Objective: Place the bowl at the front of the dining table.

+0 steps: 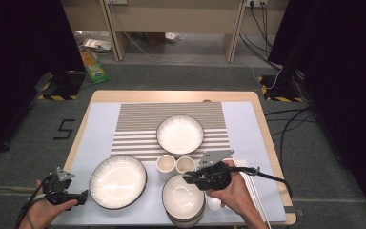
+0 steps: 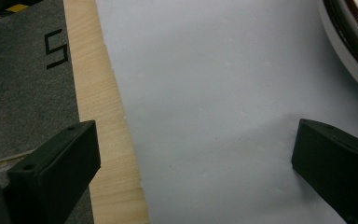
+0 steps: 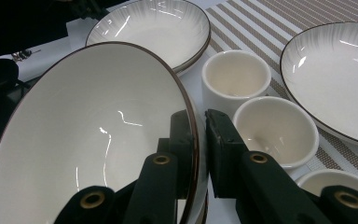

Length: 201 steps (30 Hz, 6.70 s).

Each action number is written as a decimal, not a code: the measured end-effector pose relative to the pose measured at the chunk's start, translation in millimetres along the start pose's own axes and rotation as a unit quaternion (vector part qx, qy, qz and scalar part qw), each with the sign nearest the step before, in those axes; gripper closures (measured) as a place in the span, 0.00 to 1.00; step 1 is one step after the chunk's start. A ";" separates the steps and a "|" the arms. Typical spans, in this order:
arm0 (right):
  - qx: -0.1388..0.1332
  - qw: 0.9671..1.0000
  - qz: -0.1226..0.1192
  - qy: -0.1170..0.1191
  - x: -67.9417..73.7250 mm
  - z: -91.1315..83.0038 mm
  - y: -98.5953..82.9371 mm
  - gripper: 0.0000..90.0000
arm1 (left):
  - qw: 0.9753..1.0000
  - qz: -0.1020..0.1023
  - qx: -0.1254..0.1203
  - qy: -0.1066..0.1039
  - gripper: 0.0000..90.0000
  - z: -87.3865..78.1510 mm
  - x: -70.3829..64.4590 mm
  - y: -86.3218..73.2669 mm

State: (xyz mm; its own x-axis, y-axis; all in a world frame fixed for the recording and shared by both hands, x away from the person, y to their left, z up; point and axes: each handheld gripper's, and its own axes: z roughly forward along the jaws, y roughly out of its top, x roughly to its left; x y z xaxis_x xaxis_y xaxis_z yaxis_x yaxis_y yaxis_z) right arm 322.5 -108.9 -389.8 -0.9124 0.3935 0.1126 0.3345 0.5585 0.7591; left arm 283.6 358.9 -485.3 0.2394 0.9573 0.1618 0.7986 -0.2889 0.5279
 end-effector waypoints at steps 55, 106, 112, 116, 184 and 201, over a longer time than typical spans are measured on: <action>-0.065 0.994 0.092 -0.011 -61.0 -20.0 34.0 0.90 | 1.000 -0.004 0.000 -0.005 0.00 0.5 1.2 -0.2; -0.057 0.962 0.256 -0.080 -177.5 45.5 31.1 0.90 | 1.000 -0.004 -0.001 -0.005 0.00 0.5 1.2 -0.5; -0.054 0.960 0.262 -0.084 -181.3 50.8 31.7 0.90 | 1.000 -0.002 0.000 -0.004 0.00 0.2 0.9 -0.4; -0.047 0.959 0.265 -0.088 -184.6 55.0 31.5 0.90 | 1.000 -0.003 -0.001 -0.005 0.00 0.4 1.0 -0.6; -0.037 0.948 0.287 -0.130 -184.3 54.8 21.2 0.60 | 1.000 -0.002 -0.003 0.002 0.00 -0.2 -0.7 -0.8; -0.011 0.960 0.239 -0.142 -159.9 29.8 7.9 0.53 | 1.000 -0.003 -0.004 0.004 0.00 -0.3 -1.1 -1.3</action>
State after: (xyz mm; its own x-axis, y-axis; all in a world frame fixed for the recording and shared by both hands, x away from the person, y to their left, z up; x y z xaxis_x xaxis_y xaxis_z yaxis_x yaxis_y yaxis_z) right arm 478.1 -145.7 -420.9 -0.5529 0.7867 0.2746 0.6921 0.2501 0.6771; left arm 282.2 358.2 -486.0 0.2305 0.9587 0.1665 0.7953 -0.2842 0.5355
